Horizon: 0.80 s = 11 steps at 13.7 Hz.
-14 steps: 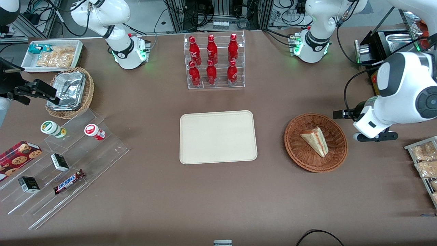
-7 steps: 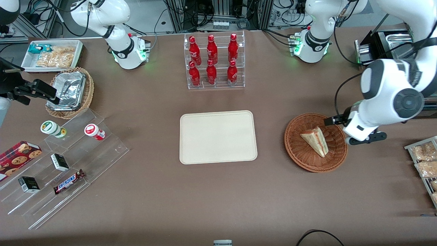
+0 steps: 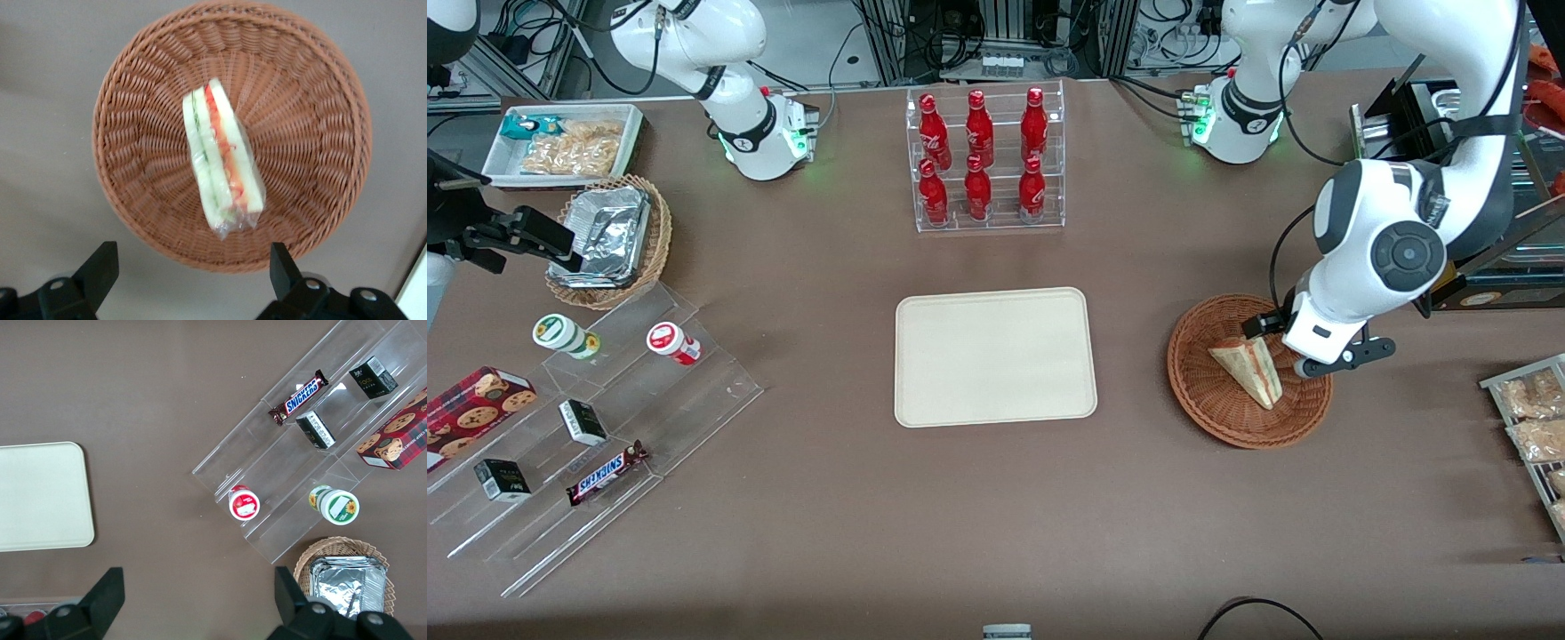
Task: Place sandwich from basket to tray
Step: 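Lower the left gripper and close it on the sandwich's wrapper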
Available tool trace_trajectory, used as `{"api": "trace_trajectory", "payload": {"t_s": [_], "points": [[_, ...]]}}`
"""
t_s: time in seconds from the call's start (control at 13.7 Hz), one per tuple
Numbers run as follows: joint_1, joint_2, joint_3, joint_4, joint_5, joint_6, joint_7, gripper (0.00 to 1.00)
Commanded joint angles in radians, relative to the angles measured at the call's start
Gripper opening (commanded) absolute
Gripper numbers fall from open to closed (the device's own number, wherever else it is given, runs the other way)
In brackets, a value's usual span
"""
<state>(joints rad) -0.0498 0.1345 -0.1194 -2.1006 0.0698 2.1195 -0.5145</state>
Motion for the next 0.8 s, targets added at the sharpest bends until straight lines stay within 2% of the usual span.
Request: {"api": "trace_trajectory", "payload": {"t_s": [0.0, 0.36, 0.58, 0.73], "points": [[-0.009, -0.050, 0.004, -0.124, 0.016, 0.172, -0.128, 1.00], [-0.004, -0.018, 0.004, -0.125, -0.001, 0.237, -0.251, 1.00], [-0.005, 0.017, 0.004, -0.127, -0.002, 0.276, -0.390, 1.00], [-0.005, 0.040, 0.004, -0.127, -0.004, 0.283, -0.398, 1.00]]}}
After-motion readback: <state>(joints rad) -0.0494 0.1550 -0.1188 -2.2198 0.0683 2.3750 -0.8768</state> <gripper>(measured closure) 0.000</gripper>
